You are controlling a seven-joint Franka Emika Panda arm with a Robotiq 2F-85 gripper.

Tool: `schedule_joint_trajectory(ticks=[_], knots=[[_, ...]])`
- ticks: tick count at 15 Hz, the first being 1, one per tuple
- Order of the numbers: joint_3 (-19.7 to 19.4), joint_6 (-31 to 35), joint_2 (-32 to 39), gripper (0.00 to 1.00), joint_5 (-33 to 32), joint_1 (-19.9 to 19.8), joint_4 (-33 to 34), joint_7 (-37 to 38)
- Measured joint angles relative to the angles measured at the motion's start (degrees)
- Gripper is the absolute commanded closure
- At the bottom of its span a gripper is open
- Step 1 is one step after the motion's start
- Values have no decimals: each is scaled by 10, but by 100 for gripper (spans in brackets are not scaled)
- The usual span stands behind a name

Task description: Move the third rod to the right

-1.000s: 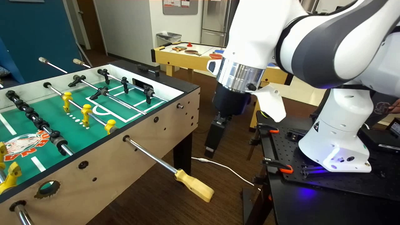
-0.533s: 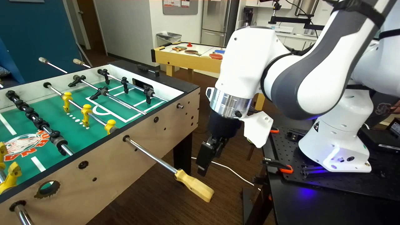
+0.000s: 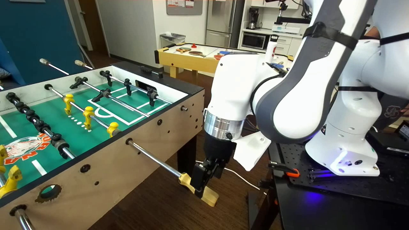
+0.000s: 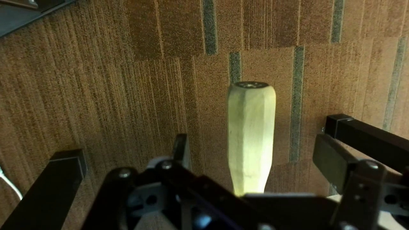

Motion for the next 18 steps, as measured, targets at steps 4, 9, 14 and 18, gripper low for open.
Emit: schedule_joint_trajectory(ticks=[4,9,14,18], knots=[[-2,0,35,25,-1,0,21,0],[-6,0,58,59,-4,2,34,0],[-15,0,62,85,-12,12,41,-1],[-34,-1,61,85,-30,28,42,2]])
